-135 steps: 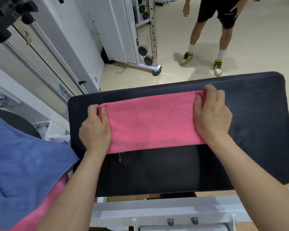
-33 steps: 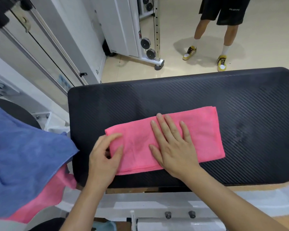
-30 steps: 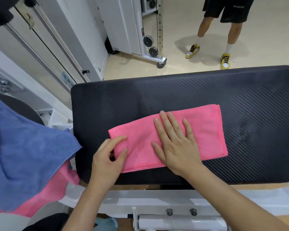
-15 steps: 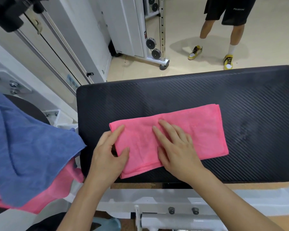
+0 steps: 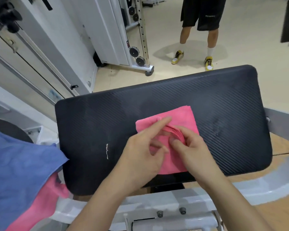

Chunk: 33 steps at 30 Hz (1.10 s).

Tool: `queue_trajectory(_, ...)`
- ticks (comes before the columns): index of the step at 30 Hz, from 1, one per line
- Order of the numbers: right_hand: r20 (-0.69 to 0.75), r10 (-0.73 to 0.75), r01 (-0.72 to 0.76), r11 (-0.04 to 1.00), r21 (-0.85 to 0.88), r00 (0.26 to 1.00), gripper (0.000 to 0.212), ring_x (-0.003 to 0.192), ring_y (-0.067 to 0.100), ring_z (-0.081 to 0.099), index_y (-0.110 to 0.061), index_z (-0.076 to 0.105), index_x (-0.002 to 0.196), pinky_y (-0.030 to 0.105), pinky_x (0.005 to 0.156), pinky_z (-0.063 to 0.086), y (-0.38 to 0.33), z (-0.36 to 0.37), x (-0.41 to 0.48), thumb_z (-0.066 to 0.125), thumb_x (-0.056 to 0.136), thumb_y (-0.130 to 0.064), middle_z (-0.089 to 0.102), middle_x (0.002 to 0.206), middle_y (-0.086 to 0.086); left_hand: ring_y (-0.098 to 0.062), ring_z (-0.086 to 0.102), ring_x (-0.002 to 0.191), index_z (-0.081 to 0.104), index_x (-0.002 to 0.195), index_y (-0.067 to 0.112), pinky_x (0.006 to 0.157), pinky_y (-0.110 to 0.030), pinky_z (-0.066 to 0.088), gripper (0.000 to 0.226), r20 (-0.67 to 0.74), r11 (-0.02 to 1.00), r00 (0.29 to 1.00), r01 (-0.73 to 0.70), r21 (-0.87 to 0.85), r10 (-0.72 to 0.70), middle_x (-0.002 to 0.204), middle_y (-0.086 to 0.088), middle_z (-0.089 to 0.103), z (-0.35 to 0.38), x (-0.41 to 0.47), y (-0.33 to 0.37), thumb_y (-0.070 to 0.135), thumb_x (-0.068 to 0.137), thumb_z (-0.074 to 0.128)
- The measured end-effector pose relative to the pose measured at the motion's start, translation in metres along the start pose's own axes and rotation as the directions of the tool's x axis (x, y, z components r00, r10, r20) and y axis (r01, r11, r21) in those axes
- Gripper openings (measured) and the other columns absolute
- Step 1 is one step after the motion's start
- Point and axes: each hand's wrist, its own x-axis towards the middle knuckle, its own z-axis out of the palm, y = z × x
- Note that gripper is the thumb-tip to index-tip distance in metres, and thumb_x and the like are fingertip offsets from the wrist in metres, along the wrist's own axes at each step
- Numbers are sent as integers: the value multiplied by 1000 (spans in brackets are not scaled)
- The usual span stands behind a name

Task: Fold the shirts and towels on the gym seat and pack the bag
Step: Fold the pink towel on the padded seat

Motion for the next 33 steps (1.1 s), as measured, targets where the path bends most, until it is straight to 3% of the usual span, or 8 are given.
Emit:
queue_trajectory(4,34,-68,72,986,-149,997,27,68,-5,56,-29,64,86,10,65,40,-3,-10,0,49,99,-11,63,71,-24,1,47,120,42,141,37,100,-20,41,69,3,946,997,-71,316,74,128,21,53,-23,32,-6,11,81,66)
queue_trajectory(7,6,-157,152,942,-300,988,28,70,-7,55,-37,60,85,9,65,38,-2,-10,2,51,99,-15,59,71,-31,5,58,101,56,121,45,91,-28,51,42,266,928,944,93,360,-198,108,23,64,-26,60,-15,24,86,65)
queue_trajectory(10,-201,-253,112,841,-529,947,27,61,6,51,-33,49,72,22,59,37,17,-14,7,54,97,-23,55,63,-15,-3,61,78,64,89,33,73,-34,54,7,220,896,955,87,436,-200,83,13,66,-16,76,-23,39,87,65)
queue_trajectory(16,-395,-286,-112,671,-733,873,24,72,28,60,-20,47,85,40,72,35,39,-17,19,37,101,-35,62,78,-2,-12,46,60,33,64,26,58,-31,34,46,42,657,998,-4,754,-43,61,9,45,19,89,-34,62,89,49)
queue_trajectory(20,-447,-297,-138,685,-716,844,28,73,30,62,-14,56,96,40,73,35,48,-22,27,42,100,-37,68,81,1,-16,50,65,38,70,23,59,-32,38,49,-13,561,1000,7,828,6,65,8,47,27,93,-43,68,89,39)
queue_trajectory(27,-505,-400,-110,691,-714,765,22,63,32,58,-12,53,94,39,66,40,61,-20,33,59,94,-33,63,80,2,-21,58,65,46,78,22,60,-33,42,47,-114,574,993,76,815,30,66,7,52,35,93,-52,68,86,45)
queue_trajectory(30,-536,-437,-99,702,-705,722,24,57,29,52,-12,49,89,36,61,39,65,-19,35,58,93,-34,57,79,4,-20,57,72,57,91,18,68,-38,42,37,-197,626,931,-42,779,308,77,4,59,39,84,-59,55,85,57)
queue_trajectory(33,-488,-480,-78,650,-756,729,28,56,26,50,-14,49,81,37,58,42,70,-18,38,44,96,-37,54,76,2,-23,56,97,67,103,16,84,-42,44,20,-79,454,727,-336,826,682,108,-4,63,54,73,-61,31,89,65)
